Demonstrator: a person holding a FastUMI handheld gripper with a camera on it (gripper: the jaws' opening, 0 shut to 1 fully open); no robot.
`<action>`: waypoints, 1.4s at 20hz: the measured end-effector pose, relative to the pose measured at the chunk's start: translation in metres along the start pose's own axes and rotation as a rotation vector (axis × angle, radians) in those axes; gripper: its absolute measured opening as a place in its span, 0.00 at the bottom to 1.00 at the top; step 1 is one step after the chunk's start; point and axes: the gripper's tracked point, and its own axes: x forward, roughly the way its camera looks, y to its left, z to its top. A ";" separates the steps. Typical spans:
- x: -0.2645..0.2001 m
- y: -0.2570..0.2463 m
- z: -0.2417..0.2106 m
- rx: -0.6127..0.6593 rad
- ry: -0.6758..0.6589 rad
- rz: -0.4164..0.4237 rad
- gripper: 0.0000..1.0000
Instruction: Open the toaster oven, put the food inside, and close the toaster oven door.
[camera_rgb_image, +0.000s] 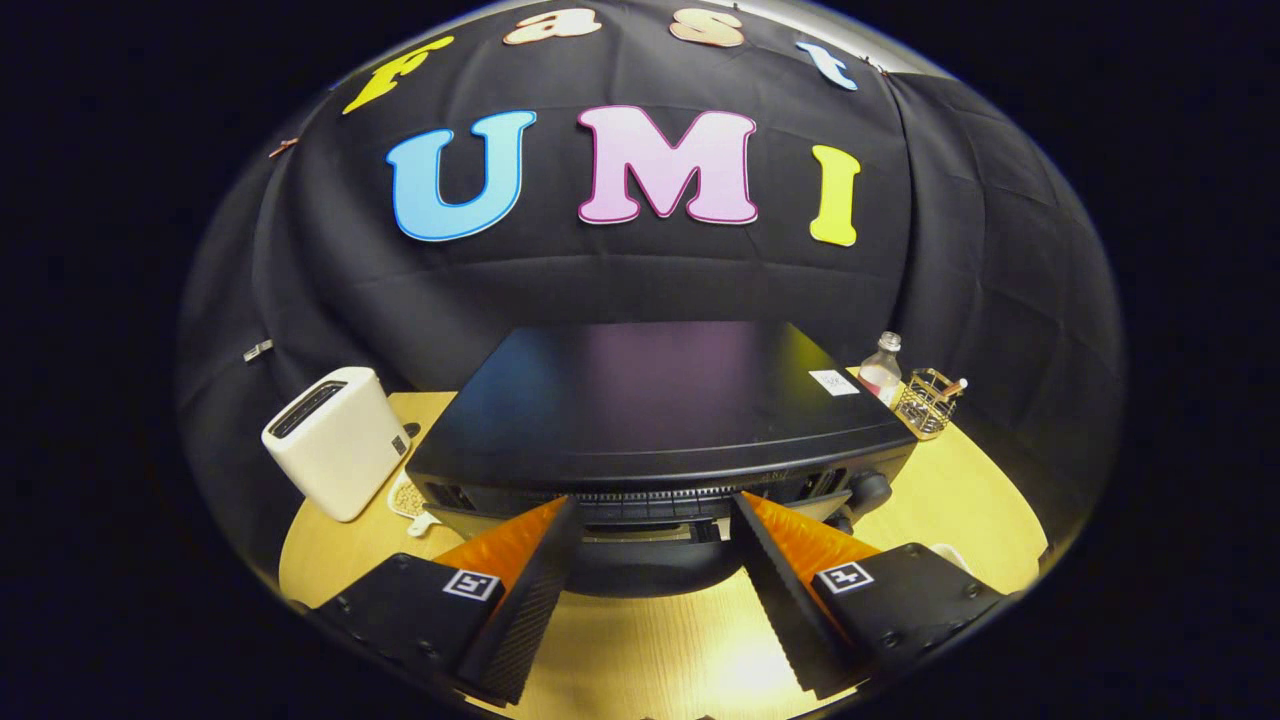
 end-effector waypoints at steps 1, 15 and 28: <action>-0.005 -0.001 -0.006 0.003 0.002 0.006 0.99; -0.054 -0.013 -0.133 -0.012 0.245 0.079 0.98; -0.079 -0.178 -0.091 -0.012 0.279 0.227 0.99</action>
